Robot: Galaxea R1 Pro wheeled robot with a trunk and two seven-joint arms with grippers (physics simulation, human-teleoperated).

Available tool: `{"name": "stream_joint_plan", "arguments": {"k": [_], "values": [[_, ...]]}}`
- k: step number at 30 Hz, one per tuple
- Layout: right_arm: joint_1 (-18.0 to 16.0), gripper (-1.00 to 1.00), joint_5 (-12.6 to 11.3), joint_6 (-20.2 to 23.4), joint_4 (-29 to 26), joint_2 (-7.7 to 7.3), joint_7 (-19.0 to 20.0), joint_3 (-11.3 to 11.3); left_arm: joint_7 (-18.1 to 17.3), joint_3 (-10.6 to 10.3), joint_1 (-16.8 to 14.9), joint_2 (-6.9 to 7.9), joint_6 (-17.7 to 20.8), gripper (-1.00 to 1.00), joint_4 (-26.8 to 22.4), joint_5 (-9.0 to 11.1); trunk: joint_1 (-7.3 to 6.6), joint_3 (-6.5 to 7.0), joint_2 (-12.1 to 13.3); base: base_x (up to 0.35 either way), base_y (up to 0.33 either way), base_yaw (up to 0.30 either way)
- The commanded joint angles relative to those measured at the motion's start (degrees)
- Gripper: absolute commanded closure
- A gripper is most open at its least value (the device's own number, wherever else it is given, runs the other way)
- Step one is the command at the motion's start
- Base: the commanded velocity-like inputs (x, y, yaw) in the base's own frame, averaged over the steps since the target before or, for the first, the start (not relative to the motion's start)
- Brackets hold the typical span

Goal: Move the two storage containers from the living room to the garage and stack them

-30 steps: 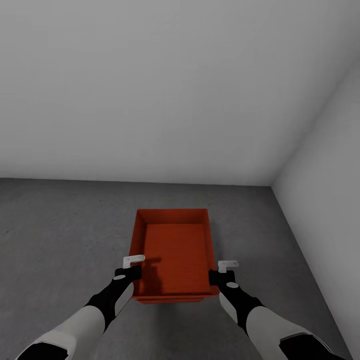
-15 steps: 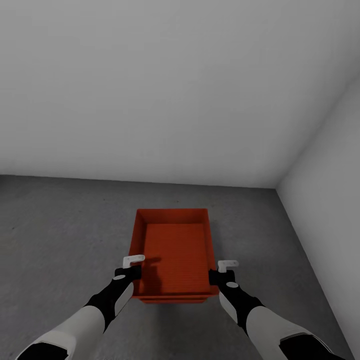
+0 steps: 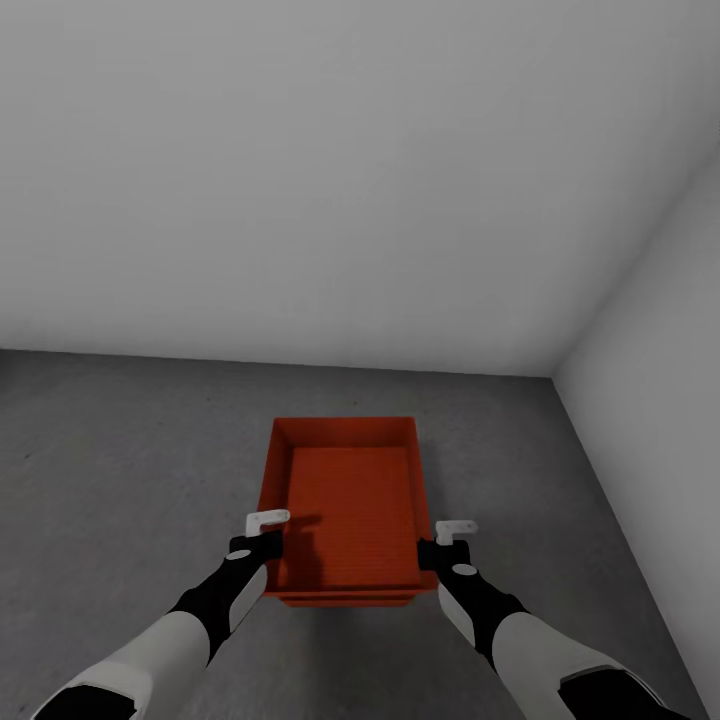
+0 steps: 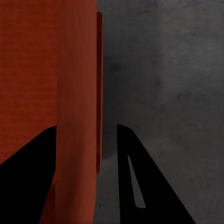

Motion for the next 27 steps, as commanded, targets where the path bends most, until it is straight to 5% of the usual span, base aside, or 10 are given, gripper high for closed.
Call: {"name": "stream_joint_plan", "arguments": {"k": [1, 27], "values": [[-0.01, 1.00, -0.94, -0.35, 0.48, -0.05, -0.31, 0.30, 0.88, 0.52, -0.05, 0.22, -2.75, 1.00, -0.27, -0.95, 0.00, -0.04, -0.03, 0.000, 0.000, 0.000], [-0.01, 1.00, -0.94, -0.35, 0.48, -0.05, -0.31, 0.30, 0.79, 0.52, -0.05, 0.14, -2.75, 1.00, -0.27, -0.95, 0.00, -0.04, -0.03, 0.000, 0.000, -0.047]]}}
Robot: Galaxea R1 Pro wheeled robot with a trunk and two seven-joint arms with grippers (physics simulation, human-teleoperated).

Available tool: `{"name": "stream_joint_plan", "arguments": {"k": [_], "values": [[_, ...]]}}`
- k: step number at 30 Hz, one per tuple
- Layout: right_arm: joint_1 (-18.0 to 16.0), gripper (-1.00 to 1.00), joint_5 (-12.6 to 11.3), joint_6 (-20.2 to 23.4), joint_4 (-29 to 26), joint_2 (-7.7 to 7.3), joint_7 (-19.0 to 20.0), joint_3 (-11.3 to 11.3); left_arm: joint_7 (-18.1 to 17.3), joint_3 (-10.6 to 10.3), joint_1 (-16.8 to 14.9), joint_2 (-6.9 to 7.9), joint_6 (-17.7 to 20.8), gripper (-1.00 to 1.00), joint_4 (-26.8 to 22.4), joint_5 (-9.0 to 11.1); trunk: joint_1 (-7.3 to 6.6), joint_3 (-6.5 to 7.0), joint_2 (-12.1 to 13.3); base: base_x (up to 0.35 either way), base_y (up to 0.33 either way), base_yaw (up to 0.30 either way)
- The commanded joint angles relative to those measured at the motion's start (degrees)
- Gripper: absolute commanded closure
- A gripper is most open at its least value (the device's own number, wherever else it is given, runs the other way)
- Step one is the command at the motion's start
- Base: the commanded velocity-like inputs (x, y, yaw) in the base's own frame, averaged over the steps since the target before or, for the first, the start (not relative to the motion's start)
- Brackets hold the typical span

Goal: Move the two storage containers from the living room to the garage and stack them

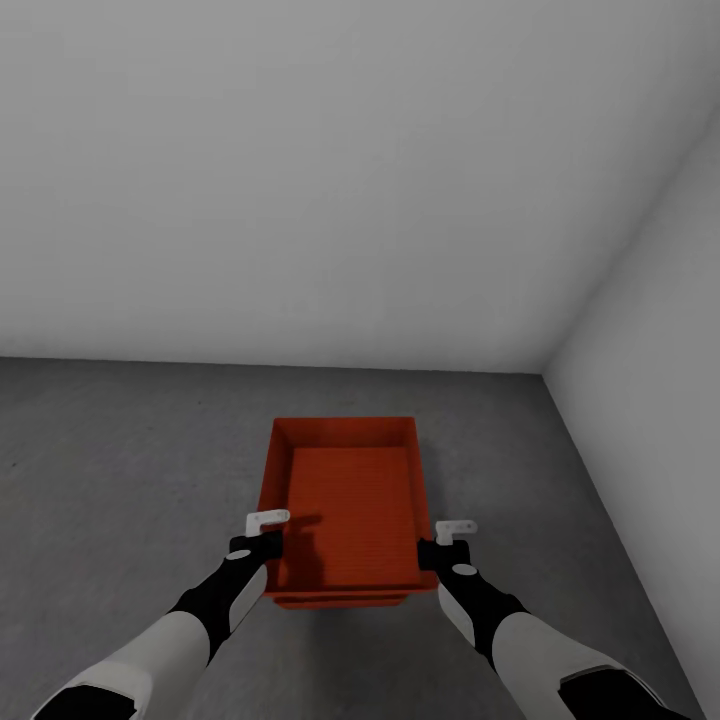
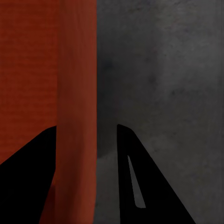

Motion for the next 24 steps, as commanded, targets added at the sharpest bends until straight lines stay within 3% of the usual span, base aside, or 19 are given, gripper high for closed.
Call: {"name": "stream_joint_plan", "arguments": {"k": [1, 13, 24], "values": [[-0.01, 1.00, -0.93, -0.35, 0.47, -0.05, -0.31, 0.31, 0.78, 0.55, -0.05, 0.12, -2.76, 1.00, -0.26, -0.99, 0.00, -0.04, -0.03, 0.000, 0.000, 0.000], [-0.01, 1.00, -0.93, -0.34, 0.47, -0.05, -0.31, 0.31, 0.81, 0.55, -0.05, 0.20, -2.76, 1.00, -0.18, -1.00, 0.00, -0.04, -0.03, 0.000, 0.000, 0.000], [-0.01, 1.00, -0.93, -0.35, 0.47, -0.05, -0.31, 0.31, 0.88, 0.55, -0.05, 0.12, -2.76, 1.00, -0.18, -0.99, 2.42, -2.01, -4.44, 0.000, 0.000, 0.000]]}}
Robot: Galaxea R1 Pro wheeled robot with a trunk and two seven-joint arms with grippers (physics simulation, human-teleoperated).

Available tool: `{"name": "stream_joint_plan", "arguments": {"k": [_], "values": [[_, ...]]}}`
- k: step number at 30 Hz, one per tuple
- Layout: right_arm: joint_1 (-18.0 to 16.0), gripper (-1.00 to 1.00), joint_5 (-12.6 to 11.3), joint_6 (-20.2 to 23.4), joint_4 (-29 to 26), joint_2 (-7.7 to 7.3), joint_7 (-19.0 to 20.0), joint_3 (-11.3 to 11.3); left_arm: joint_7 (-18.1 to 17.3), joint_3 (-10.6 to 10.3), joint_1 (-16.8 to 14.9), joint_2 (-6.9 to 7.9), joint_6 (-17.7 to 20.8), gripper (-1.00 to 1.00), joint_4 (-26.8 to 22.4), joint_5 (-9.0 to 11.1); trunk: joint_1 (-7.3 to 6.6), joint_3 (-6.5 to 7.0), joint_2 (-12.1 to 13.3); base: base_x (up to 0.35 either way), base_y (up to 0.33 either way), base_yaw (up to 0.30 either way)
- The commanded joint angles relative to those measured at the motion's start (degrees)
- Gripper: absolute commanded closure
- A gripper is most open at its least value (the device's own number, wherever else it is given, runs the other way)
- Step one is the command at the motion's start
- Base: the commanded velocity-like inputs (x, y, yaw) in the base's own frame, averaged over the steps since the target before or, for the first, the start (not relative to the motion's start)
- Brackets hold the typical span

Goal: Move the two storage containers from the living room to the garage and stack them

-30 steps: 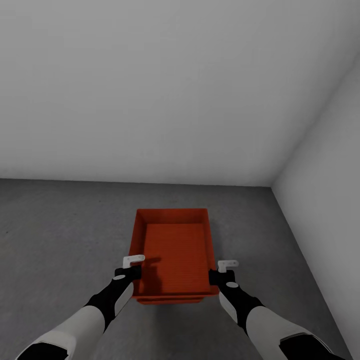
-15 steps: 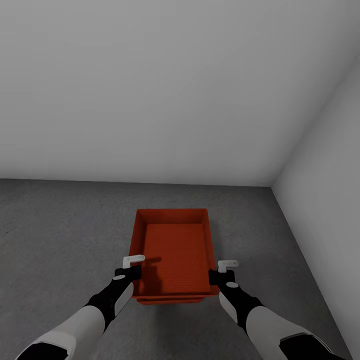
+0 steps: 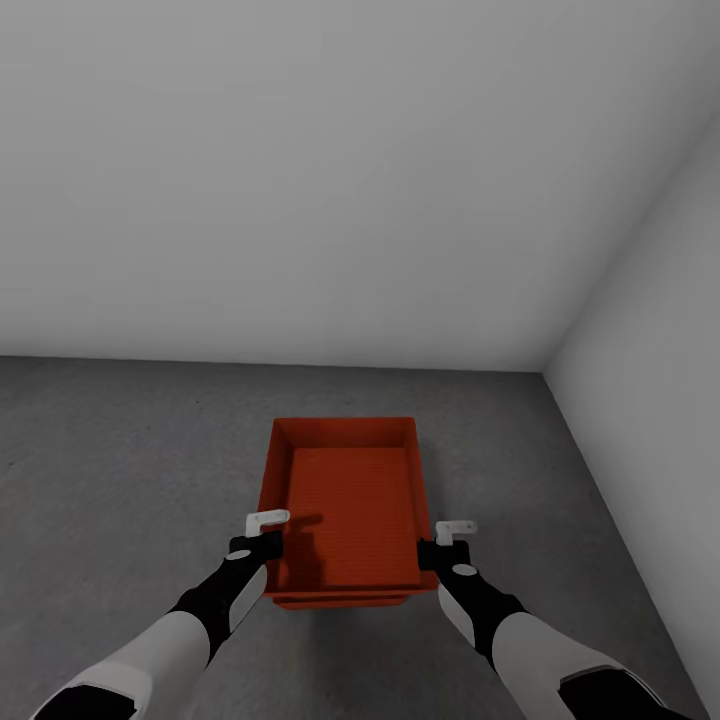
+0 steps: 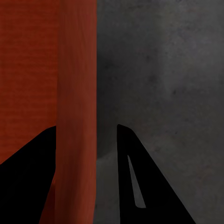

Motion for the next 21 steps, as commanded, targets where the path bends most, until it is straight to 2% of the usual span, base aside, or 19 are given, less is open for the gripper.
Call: {"name": "stream_joint_plan", "arguments": {"k": [1, 21], "values": [[-0.01, 1.00, -0.95, -0.35, 0.38, -0.06, -0.31, 0.30, 0.96, 0.51, -0.06, 0.13, -2.76, 1.00, -0.27, -0.95, 0.23, -0.22, -0.44, 0.000, 0.000, 0.000], [-0.01, 1.00, -0.95, -0.35, 0.38, -0.06, -0.31, 0.30, 1.05, 0.51, -0.06, 0.13, -2.76, 1.00, -0.27, -1.02, 4.62, -3.81, -8.46, 0.000, 0.000, 0.000]]}}
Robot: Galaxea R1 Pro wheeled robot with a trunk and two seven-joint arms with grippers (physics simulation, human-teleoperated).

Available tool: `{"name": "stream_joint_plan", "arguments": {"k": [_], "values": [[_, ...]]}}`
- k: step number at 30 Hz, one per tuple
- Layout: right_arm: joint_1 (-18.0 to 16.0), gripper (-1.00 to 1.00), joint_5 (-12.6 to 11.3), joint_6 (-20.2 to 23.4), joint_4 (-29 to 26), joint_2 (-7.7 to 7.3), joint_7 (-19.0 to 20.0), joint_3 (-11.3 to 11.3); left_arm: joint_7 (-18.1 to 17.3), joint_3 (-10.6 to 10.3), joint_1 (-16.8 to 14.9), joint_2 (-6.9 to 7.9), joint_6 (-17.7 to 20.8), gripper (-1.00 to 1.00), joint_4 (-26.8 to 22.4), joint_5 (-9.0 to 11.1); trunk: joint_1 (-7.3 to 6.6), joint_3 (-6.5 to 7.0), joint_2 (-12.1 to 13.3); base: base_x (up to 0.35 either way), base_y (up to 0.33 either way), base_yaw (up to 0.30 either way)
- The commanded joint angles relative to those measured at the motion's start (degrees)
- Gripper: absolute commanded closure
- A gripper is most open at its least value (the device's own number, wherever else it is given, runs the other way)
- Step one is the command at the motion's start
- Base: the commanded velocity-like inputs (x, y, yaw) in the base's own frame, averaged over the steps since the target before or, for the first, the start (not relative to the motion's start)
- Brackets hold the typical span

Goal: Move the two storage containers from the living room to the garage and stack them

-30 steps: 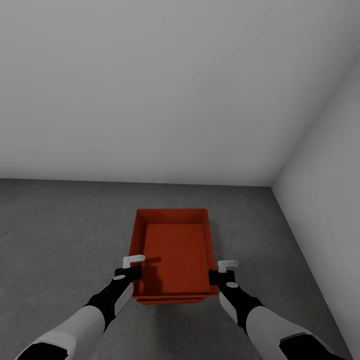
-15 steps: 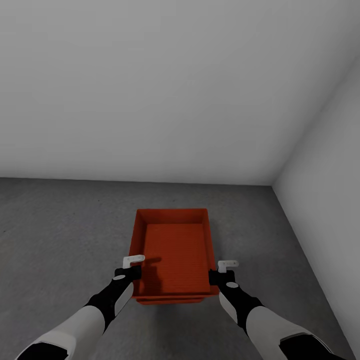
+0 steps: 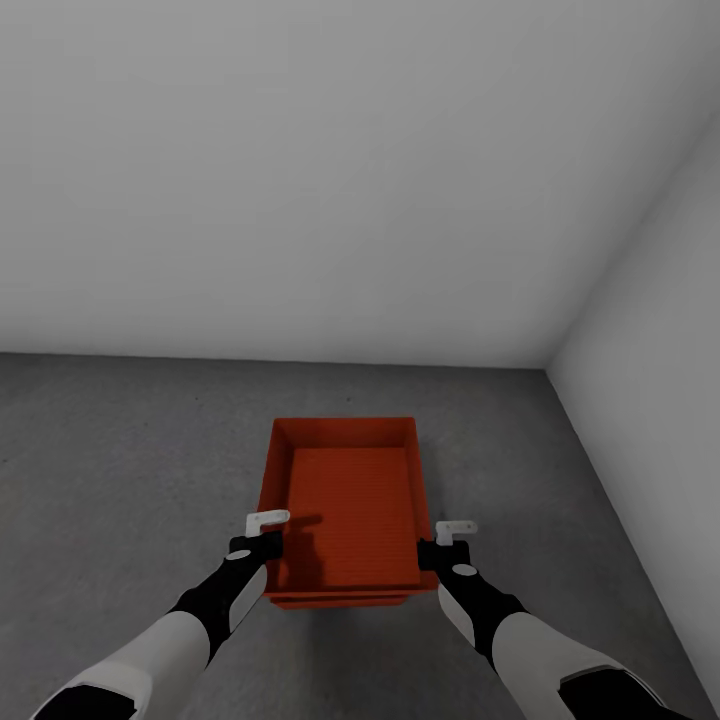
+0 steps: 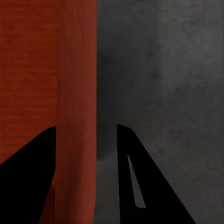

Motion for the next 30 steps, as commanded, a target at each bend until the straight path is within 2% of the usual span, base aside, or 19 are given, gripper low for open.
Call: {"name": "stream_joint_plan", "arguments": {"k": [1, 30], "values": [[-0.01, 1.00, -0.96, -0.35, 0.36, -0.06, -0.31, 0.32, 1.09, 0.45, -0.06, 0.13, -2.78, 1.00, -0.27, -0.93, 0.22, -0.22, -0.44, 0.000, 0.000, 0.000], [-0.01, 1.00, -0.96, -0.35, 0.36, -0.06, -0.31, 0.32, 1.09, 0.45, -0.06, 0.13, -2.78, 1.00, -0.27, -0.92, 6.59, -5.43, -12.07, 0.000, 0.000, 0.000]]}}
